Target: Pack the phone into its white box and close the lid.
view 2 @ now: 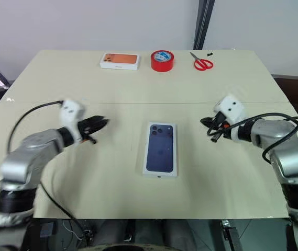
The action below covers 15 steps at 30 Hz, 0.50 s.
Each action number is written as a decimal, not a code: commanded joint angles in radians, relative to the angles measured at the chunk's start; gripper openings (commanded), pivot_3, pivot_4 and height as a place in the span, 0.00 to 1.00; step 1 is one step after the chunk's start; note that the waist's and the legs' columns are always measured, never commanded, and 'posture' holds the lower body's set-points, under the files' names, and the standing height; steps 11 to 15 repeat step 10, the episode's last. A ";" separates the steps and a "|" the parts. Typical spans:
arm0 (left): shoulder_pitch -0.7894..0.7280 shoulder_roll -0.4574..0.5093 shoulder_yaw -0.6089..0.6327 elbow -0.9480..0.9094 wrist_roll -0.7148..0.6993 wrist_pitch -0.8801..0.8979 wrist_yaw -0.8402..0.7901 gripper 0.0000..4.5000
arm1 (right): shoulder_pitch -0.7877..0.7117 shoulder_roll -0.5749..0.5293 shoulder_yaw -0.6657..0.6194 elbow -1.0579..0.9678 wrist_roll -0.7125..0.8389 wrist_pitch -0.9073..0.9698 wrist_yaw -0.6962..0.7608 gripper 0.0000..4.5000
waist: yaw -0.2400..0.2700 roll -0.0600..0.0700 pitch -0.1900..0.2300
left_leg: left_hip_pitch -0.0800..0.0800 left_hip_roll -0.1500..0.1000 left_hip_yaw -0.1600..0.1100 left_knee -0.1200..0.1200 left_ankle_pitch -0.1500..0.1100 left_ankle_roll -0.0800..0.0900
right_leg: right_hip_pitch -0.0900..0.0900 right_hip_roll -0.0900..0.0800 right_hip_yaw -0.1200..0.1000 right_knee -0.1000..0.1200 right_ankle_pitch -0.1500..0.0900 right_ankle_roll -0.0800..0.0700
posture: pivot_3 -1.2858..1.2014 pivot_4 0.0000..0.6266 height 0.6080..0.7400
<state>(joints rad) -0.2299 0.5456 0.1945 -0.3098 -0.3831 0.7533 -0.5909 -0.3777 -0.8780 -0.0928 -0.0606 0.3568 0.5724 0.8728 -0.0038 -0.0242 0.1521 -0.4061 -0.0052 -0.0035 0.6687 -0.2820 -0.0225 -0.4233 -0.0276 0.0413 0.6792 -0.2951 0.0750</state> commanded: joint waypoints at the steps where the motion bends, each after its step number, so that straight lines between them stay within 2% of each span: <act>1: 0.056 0.025 0.116 -0.070 -0.055 -0.043 -0.020 0.25 | -0.039 0.003 -0.019 0.075 -0.007 -0.075 0.040 0.01 | 0.000 0.000 0.000 | -0.001 0.000 0.000 0.000 0.000 0.000 | 0.000 0.000 0.000 0.000 0.000 0.000 | 0.52 0.24 0.95; 6: 0.137 0.028 0.192 -0.083 -0.068 -0.068 0.005 0.25 | -0.069 0.029 -0.008 0.150 0.006 -0.108 0.081 0.01 | -0.008 0.000 0.000 | 0.000 0.001 0.000 -0.001 -0.001 0.001 | 0.000 0.000 0.000 -0.001 0.000 0.000 | 0.52 0.24 0.95; 15: 0.151 0.015 0.182 -0.096 -0.062 -0.078 0.037 0.25 | -0.084 0.055 0.005 0.163 0.007 -0.110 0.103 0.01 | -0.011 0.000 0.000 | 0.000 0.001 0.000 -0.001 -0.001 0.001 | 0.000 0.000 0.000 0.000 0.000 0.000 | 0.52 0.24 0.95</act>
